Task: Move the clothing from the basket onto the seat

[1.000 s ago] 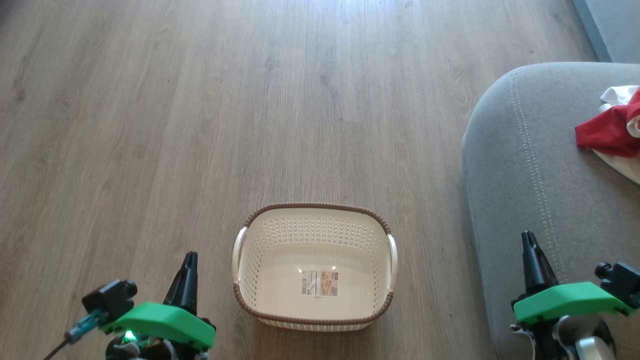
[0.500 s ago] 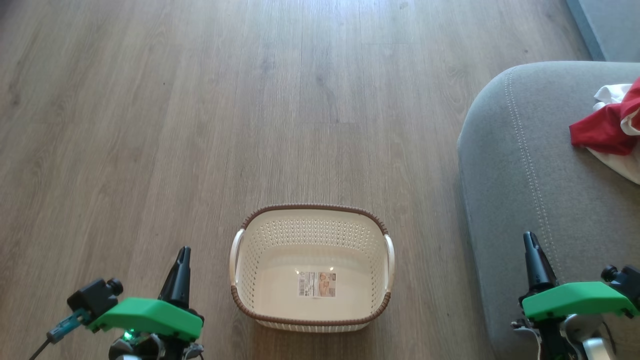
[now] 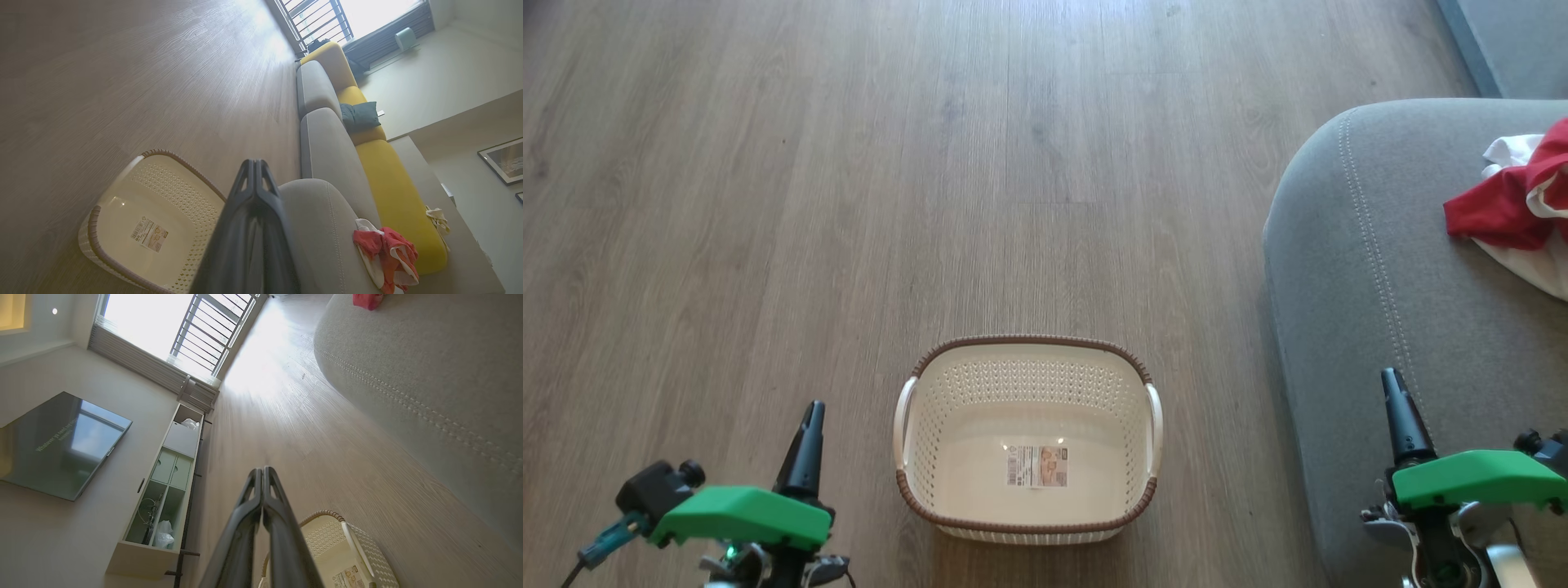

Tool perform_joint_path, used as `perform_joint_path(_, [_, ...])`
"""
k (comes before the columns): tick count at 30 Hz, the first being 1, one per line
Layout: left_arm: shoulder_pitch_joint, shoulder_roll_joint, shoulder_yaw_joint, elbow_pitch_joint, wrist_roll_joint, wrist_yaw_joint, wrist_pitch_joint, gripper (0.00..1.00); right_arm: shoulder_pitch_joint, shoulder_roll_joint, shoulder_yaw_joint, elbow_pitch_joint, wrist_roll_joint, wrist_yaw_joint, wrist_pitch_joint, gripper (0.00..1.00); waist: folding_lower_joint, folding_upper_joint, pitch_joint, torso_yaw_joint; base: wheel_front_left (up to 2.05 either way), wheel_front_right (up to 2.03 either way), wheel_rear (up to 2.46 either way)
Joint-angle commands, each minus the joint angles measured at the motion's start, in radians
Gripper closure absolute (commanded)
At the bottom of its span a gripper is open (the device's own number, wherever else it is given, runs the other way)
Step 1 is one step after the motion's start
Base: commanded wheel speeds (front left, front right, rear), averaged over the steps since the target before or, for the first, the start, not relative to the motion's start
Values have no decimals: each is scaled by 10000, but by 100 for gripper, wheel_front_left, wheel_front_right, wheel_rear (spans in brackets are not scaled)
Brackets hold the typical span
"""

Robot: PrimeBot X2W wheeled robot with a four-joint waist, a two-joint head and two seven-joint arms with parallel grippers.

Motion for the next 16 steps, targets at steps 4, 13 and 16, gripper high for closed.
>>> perform_joint_path(4, [-637, 131, 367, -241, -672, -164, 147, 100, -495, 51, 46, -378, 636, -1, 187, 100, -1, 0, -12, -38, 0, 0, 0])
perform_joint_path(13, [-703, 129, 563, -210, -1585, -298, 381, 100, -543, 63, -5, -399, 1491, -1, 422, 100, -1, 0, -31, -105, 0, 0, 0])
perform_joint_path(16, [-727, 127, 637, -198, -1923, -347, 469, 100, -561, 67, -24, -407, 1808, -1, 510, 100, -1, 0, -38, -129, 0, 0, 0])
